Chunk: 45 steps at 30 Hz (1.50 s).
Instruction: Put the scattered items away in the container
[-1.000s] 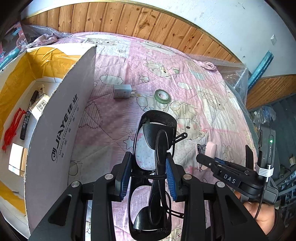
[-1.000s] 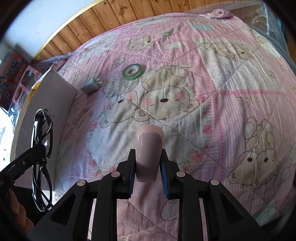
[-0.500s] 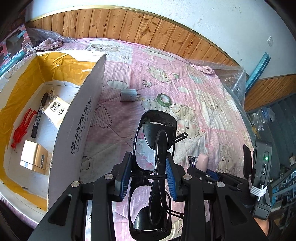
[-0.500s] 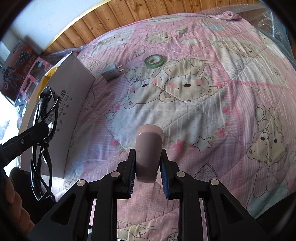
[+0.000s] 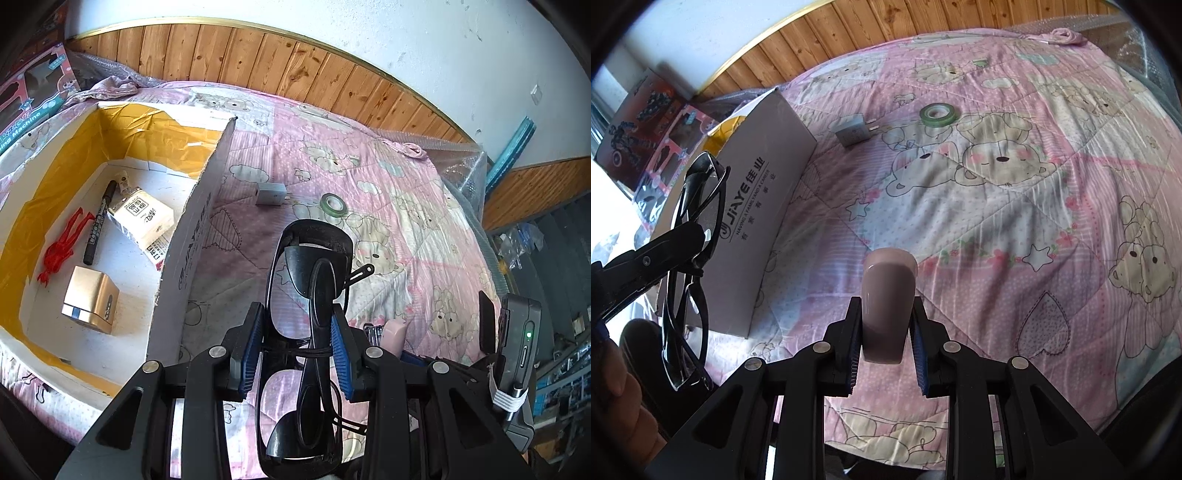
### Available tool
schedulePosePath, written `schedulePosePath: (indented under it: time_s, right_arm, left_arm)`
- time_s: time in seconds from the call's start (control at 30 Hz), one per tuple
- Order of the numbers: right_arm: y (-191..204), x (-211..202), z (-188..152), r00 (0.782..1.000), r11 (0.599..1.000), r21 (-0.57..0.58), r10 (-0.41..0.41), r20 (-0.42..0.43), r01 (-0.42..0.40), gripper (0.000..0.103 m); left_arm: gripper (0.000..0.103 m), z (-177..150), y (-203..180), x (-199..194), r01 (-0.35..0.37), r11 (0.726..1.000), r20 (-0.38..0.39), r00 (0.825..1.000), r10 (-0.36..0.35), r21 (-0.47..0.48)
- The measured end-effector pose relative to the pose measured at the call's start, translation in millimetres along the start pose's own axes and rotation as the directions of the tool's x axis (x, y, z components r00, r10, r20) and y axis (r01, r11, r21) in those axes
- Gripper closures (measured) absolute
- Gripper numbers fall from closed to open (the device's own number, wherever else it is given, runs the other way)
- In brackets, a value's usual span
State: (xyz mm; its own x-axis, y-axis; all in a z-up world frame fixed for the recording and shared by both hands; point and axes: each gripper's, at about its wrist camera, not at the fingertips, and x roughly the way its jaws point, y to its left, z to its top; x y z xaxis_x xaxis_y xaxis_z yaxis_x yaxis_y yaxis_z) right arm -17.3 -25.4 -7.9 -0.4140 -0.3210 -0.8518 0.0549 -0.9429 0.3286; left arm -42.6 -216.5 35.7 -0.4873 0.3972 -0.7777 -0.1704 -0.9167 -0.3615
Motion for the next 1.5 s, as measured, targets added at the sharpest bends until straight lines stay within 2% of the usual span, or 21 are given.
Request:
schedulePosePath:
  time_s: [0.77, 1.5]
  right_arm:
    - [83, -30, 0, 0.995, 0.99, -0.116, 0.091, 0.035, -0.087, 0.078]
    - [132, -37, 7, 0.99, 0.975, -0.185, 0.137, 0.043, -0.127, 0.078]
  left_arm:
    - [0.067, 3, 45, -59, 0.043, 0.996, 0.096, 0.995, -0.035, -0.083]
    - [0.067, 8, 90, -94, 0.05, 0.985, 0.161, 0.987, -0.023, -0.165]
